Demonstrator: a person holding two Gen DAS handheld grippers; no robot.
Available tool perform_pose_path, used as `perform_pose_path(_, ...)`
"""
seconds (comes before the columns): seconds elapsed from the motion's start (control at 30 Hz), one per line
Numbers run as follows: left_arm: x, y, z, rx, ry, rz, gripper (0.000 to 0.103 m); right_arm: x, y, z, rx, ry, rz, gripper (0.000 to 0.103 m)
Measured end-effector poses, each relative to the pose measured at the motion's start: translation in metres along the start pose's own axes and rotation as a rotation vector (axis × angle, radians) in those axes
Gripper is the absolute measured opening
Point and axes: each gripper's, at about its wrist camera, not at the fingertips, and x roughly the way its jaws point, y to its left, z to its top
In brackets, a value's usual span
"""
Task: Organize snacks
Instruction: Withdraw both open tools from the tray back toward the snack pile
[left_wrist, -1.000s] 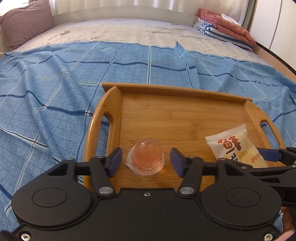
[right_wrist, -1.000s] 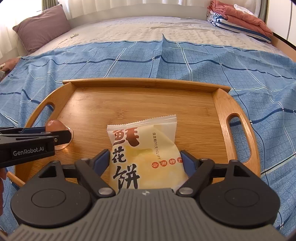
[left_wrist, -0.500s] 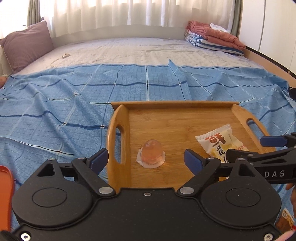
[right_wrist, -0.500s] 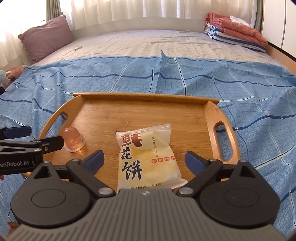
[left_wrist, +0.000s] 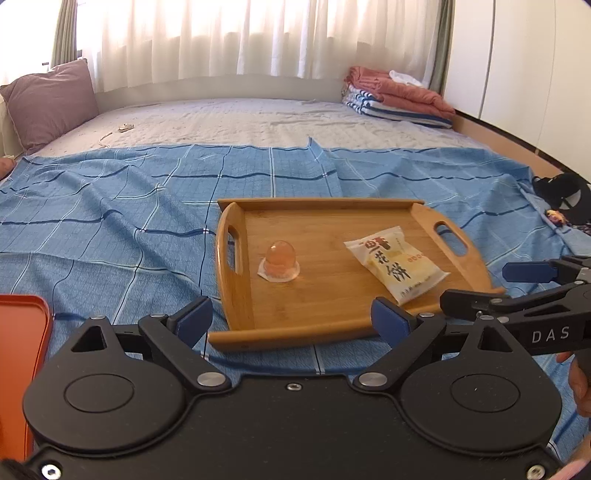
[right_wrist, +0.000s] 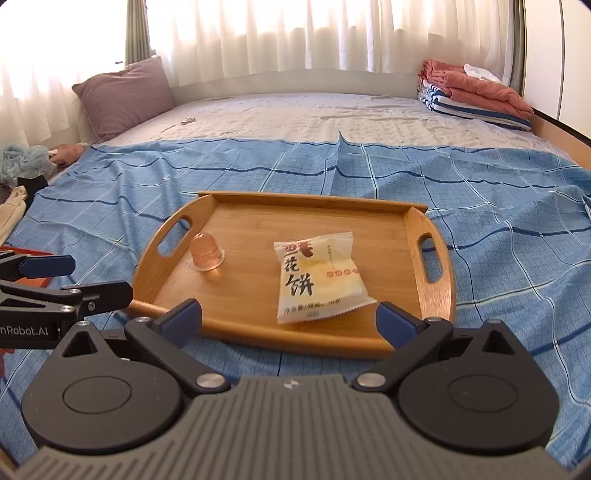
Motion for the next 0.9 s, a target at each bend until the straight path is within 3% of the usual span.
perform_pose_path(0.4,-0.052,-0.002,-0.051,-0.024,-0.053,-0.014,0.097,-0.049,0.017,-0.052,0.002,-0.041,0.004,0.103)
perform_pose_path(0.9,-0.073,-0.003,-0.109,-0.012,-0.094,0.023,0.102,-0.073,0.023,-0.113,-0.03,-0.097,-0.026,0.103)
